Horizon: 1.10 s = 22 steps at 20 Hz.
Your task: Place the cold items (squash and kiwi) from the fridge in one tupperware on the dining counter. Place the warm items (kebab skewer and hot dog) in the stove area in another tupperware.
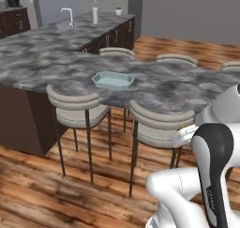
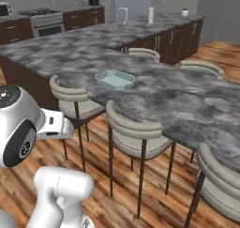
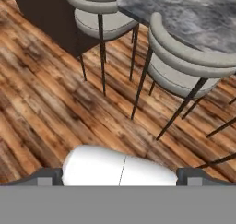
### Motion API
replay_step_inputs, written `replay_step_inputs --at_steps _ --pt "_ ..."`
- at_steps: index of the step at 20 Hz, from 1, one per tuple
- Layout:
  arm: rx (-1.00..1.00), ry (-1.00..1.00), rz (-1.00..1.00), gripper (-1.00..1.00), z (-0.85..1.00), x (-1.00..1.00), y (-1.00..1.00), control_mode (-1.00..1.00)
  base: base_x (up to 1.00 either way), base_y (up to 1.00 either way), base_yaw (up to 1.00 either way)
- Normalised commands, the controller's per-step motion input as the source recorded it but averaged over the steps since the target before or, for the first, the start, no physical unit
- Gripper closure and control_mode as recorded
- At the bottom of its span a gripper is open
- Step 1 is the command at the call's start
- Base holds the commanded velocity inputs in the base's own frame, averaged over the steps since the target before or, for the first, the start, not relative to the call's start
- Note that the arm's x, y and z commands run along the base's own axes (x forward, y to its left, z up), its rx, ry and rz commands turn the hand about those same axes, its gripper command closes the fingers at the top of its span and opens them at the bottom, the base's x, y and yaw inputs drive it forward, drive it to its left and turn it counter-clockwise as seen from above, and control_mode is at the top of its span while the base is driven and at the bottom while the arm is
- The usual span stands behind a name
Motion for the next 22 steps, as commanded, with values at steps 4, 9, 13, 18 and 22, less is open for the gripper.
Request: replay_step_inputs --at_steps 4,9,13,18,22 --pt "0.0 0.0 0.0 -1.0 0.0 0.0 0.0 1.0 -0.01 0.99 0.51" --pt "0.0 0.0 0.0 -1.0 0.0 0.0 0.0 1.0 0.33 0.91 0.38" --pt "0.0 0.0 0.0 -1.0 0.0 0.0 0.0 1.0 0.92 0.67 0.26" --pt "0.0 0.0 0.0 -1.0 0.0 0.0 0.0 1.0 1.0 0.57 0.24" --pt "0.0 0.0 0.0 -1.0 0.0 0.0 0.0 1.0 1.0 0.51 0.24"
